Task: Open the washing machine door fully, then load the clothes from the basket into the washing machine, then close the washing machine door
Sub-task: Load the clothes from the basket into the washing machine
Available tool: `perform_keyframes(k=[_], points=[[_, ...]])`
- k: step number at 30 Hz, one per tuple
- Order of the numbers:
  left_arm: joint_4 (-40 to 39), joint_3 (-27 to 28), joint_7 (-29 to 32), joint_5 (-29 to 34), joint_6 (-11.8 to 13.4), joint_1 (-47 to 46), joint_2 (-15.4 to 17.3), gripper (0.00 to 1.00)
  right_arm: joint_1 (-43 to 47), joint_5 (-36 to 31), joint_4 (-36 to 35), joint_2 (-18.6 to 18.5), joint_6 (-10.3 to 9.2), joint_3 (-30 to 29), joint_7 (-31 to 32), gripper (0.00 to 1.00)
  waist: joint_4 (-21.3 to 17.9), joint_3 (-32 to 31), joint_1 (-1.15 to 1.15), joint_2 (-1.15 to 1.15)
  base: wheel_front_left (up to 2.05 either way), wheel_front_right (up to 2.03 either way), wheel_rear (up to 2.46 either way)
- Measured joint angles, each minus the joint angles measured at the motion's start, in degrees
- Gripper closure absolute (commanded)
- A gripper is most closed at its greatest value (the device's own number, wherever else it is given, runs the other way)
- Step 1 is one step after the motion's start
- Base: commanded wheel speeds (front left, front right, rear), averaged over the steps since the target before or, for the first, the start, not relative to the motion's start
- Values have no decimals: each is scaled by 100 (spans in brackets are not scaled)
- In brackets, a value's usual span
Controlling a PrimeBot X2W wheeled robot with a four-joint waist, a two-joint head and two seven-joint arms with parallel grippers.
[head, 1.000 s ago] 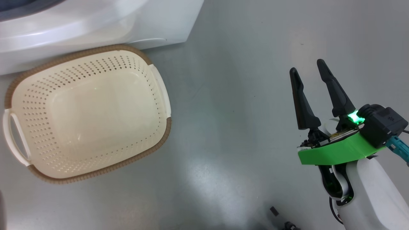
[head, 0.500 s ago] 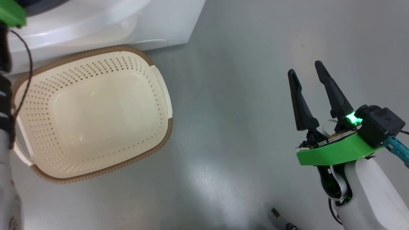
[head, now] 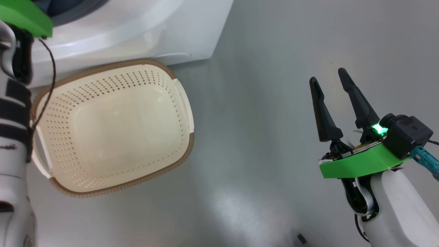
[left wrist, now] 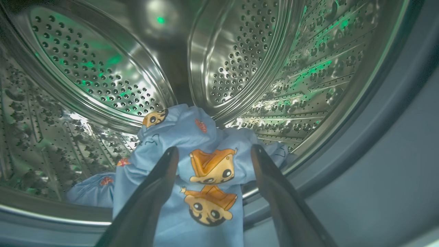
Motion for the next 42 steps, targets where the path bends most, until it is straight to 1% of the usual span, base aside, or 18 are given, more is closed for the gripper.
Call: perform_keyframes(k=[13,22,28,37,42], points=[[-160,68,0,-76,-57,997,-49,0,30,62,171,-168,0,134,0,0,189,-688,0,0,0,0,0],[-1140,118,0,-88,-75,2182,-218,0,238,213,287,-315,0,142,0,0,363,-1319,-1,0,0,0,0],[-1744,145,0,-90,-75,2991,-339,0,424,259,328,-342,0,137,0,0,491,-1699,-1,0,0,0,0],[-2632,213,0,-83,-99,4300,-442,0,774,398,388,-452,0,42,0,0,832,-2309,0,0,0,0,0],[-2933,209,0,-87,-100,4870,-476,0,948,413,397,-509,0,-27,0,0,1061,-2590,0,0,0,0,0]])
